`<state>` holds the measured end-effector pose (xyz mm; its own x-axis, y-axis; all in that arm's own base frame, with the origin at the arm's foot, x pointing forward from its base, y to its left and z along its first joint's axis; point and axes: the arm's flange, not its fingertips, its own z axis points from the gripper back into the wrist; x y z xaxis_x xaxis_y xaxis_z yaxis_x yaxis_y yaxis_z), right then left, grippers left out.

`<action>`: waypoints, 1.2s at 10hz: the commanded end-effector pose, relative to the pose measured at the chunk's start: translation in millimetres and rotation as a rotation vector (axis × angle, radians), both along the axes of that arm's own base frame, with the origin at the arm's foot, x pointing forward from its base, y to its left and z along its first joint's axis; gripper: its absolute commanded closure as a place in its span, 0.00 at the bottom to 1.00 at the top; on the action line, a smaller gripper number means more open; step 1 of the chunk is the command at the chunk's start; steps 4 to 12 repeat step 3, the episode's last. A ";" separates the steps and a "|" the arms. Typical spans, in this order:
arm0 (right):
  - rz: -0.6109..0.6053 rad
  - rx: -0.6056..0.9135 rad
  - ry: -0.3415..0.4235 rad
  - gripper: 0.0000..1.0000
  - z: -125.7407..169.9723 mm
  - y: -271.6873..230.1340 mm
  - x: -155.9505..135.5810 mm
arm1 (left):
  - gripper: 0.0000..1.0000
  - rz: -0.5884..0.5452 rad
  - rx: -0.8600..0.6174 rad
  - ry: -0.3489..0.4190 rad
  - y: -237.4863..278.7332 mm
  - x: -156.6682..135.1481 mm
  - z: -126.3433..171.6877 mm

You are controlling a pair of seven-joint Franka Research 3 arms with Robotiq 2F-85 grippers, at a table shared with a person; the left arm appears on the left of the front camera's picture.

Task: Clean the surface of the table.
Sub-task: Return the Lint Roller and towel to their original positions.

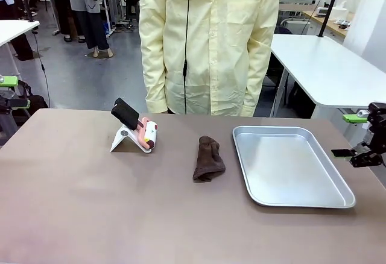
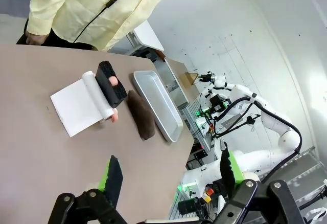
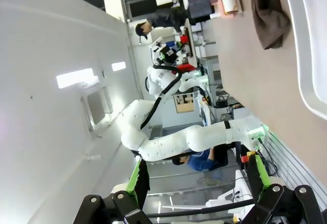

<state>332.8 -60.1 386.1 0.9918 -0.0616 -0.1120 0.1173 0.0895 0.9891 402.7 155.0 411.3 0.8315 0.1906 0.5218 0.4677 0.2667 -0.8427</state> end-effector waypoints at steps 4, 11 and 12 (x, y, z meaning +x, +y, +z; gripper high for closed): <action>-0.006 0.013 0.025 0.00 5.5 -0.3 -1.2 | 0.00 0.000 0.008 0.014 -1.4 -6.0 1.6; -0.006 0.013 0.025 0.00 5.5 -0.3 -1.2 | 0.00 0.000 0.008 0.014 -1.4 -6.0 1.6; -0.006 0.013 0.025 0.00 5.5 -0.3 -1.2 | 0.00 0.000 0.008 0.014 -1.4 -6.0 1.6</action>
